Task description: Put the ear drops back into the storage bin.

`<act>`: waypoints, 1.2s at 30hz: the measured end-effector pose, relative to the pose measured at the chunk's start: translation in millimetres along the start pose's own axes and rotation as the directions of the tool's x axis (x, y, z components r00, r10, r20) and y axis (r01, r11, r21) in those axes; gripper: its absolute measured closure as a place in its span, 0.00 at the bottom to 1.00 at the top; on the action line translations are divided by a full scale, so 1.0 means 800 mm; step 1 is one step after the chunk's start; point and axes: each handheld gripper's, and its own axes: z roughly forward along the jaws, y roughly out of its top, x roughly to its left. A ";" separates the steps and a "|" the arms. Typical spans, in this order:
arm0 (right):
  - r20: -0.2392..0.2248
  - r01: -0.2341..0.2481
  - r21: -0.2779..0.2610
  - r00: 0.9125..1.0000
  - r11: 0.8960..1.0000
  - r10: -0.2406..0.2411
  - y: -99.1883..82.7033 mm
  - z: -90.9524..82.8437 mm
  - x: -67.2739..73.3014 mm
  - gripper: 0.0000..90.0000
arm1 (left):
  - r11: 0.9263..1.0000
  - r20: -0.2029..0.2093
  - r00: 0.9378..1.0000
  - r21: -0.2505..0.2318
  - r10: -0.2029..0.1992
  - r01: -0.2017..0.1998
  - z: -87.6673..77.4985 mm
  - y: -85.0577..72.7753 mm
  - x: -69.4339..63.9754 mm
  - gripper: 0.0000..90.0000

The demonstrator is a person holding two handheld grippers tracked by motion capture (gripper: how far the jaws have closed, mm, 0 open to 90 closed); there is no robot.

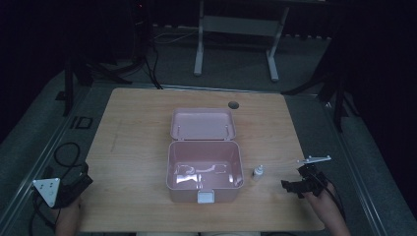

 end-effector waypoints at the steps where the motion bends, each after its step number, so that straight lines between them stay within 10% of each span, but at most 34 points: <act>1: -0.014 0.010 0.004 1.000 1.000 -0.010 0.001 -0.002 0.000 0.12 | 1.000 0.001 1.000 0.000 0.001 -0.001 0.000 0.000 0.000 0.00; 10: -0.042 0.123 0.135 0.992 0.983 -0.119 0.003 -0.002 0.006 0.12 | 1.000 0.000 1.000 -0.013 0.011 -0.011 -0.001 -0.001 -0.001 0.01; 26: -0.103 0.291 0.325 0.957 0.900 -0.272 0.025 -0.008 0.013 0.12 | 1.000 -0.004 1.000 -0.010 0.006 -0.006 -0.001 -0.001 -0.001 0.01; 36: -0.138 0.324 0.487 0.945 0.811 -0.295 0.040 -0.007 0.021 0.16 | 1.000 -0.003 1.000 -0.014 0.004 -0.004 -0.001 -0.001 -0.001 0.00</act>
